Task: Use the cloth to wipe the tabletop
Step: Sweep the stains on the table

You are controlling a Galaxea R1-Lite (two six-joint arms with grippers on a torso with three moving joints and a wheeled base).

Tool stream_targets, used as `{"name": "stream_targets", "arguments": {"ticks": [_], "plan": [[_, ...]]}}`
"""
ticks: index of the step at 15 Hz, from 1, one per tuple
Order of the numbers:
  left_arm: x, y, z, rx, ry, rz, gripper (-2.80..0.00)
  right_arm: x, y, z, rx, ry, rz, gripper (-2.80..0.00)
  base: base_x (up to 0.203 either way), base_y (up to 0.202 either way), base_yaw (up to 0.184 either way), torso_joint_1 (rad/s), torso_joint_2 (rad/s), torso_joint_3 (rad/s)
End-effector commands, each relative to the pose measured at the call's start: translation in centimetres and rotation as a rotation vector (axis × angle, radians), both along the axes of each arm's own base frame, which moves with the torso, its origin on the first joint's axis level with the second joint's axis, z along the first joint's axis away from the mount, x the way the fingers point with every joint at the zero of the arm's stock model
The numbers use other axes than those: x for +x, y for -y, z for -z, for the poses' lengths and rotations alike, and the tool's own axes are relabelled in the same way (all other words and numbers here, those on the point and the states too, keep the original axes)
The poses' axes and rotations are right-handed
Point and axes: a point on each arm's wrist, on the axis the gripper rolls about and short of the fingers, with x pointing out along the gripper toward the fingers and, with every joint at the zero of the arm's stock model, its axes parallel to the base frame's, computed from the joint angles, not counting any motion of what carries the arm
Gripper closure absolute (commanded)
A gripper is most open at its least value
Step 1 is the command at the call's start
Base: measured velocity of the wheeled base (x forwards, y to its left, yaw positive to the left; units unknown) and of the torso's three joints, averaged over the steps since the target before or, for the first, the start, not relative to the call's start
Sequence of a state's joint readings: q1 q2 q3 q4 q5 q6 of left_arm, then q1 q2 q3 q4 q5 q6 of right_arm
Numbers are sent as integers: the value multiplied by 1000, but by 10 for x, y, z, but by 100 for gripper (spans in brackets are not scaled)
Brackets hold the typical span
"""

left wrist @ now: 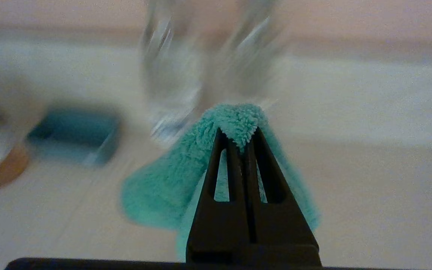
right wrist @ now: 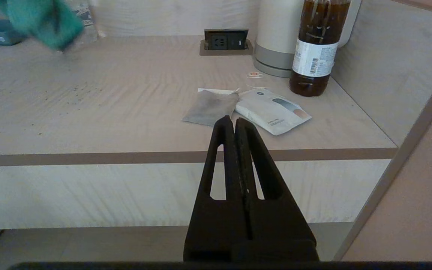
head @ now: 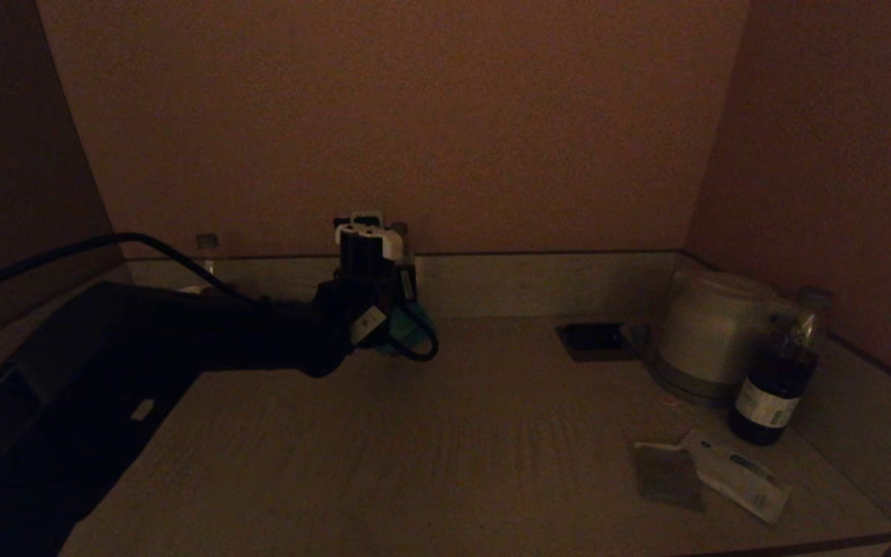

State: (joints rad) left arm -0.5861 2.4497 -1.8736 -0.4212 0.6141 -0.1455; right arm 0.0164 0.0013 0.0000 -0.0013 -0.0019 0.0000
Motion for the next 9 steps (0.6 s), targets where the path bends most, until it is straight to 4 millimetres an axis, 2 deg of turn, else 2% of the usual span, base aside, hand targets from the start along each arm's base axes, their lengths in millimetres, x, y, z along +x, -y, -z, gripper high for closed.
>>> {"name": "stream_targets", "arguments": {"ticks": [1, 6, 9], "plan": [[19, 2, 49, 54, -80, -30, 0, 0, 0, 0, 0, 0, -1, 0, 0, 0, 0, 0, 0, 0], [23, 5, 87, 109, -157, -31, 0, 0, 0, 0, 0, 0, -1, 0, 0, 0, 0, 0, 0, 0], [5, 27, 90, 123, -175, 20, 0, 0, 0, 0, 0, 0, -1, 0, 0, 0, 0, 0, 0, 0]]}}
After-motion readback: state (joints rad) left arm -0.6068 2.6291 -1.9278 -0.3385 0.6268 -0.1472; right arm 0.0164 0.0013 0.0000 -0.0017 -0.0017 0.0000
